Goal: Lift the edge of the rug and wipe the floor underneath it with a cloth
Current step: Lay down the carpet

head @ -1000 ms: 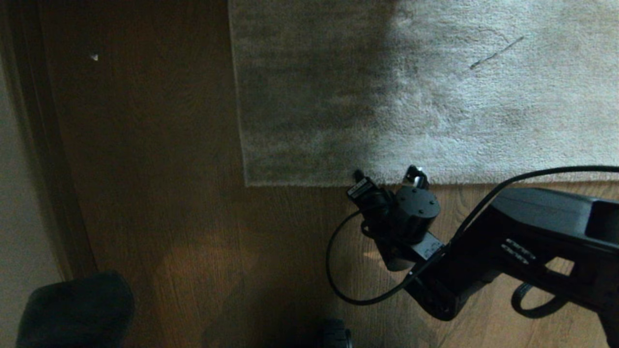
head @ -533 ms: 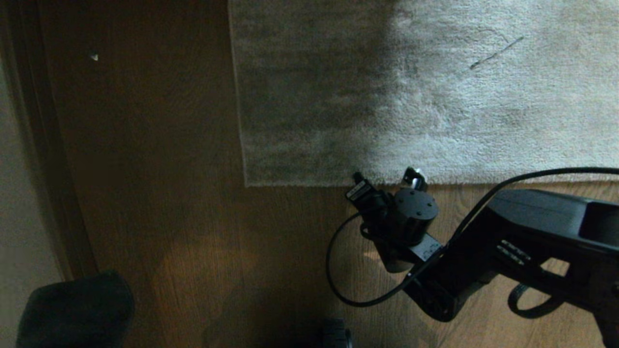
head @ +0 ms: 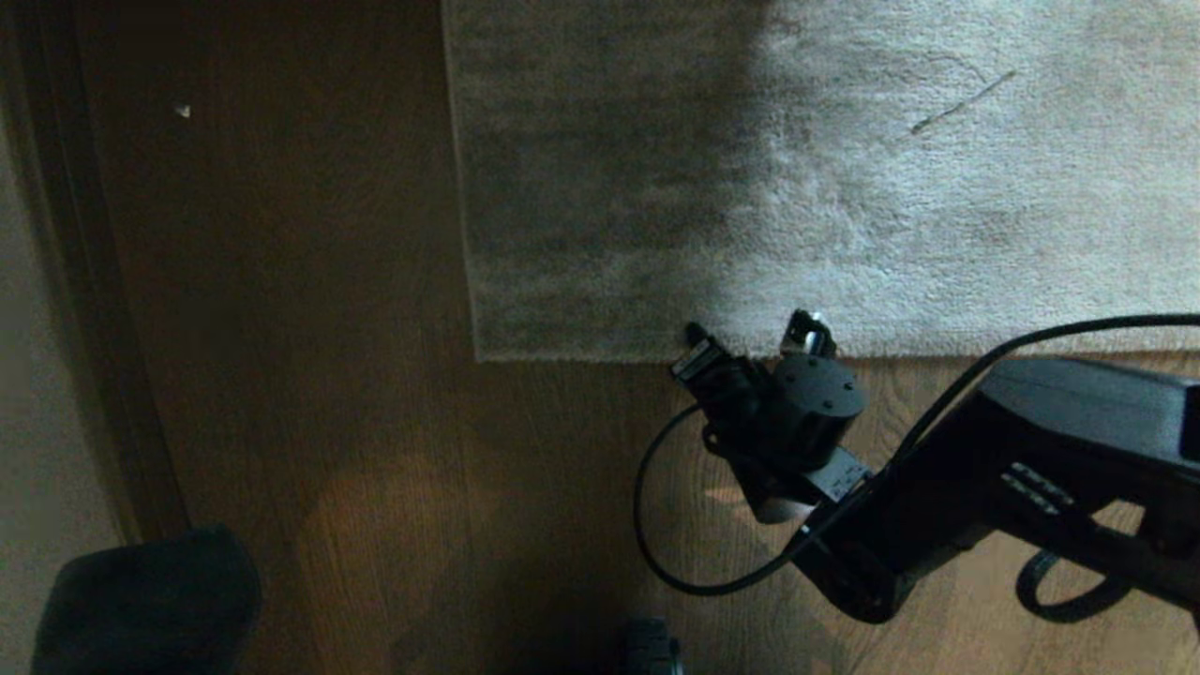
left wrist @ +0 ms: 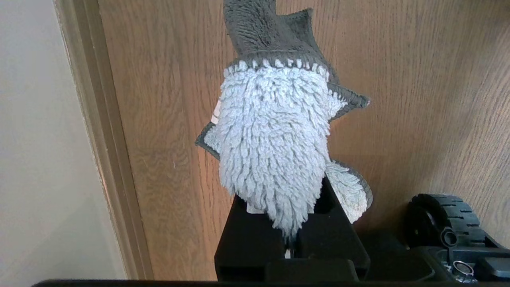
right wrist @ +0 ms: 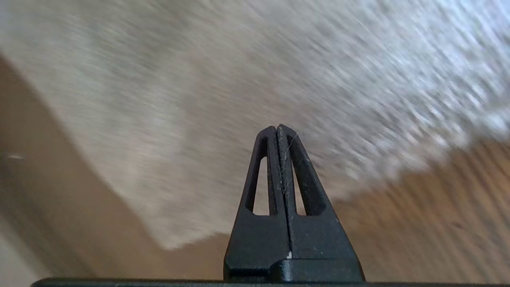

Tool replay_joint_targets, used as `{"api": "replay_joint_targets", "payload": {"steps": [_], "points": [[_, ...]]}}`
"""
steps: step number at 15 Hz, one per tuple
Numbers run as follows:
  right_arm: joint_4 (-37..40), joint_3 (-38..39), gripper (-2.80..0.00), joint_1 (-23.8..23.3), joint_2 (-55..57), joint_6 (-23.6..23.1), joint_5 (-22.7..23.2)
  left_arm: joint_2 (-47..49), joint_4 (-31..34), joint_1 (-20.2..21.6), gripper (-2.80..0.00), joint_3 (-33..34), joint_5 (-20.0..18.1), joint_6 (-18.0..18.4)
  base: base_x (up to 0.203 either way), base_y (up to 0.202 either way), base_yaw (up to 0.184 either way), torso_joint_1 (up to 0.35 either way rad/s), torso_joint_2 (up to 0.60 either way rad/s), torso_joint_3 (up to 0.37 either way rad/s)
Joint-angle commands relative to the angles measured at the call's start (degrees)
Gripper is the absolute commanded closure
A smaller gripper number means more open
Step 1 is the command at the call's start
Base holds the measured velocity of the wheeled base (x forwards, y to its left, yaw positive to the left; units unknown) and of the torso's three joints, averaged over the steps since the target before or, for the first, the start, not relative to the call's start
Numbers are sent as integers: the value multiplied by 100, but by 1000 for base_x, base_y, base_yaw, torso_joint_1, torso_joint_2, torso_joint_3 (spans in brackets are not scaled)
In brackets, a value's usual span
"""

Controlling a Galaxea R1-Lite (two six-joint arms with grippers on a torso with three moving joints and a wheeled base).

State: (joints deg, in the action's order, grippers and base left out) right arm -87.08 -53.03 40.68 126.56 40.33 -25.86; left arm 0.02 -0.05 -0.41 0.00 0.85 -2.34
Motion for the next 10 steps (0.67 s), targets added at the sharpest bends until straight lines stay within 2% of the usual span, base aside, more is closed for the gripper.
{"api": "replay_joint_targets", "payload": {"steps": [1,10], "points": [[-288,64,0,50,-345,0,0,-2,-4,-2,0,0,3,-3,0,0,0,0,0,0],[-288,-71,0,40,338,1,2,-2,-4,-2,0,0,3,-3,0,0,0,0,0,0]]}}
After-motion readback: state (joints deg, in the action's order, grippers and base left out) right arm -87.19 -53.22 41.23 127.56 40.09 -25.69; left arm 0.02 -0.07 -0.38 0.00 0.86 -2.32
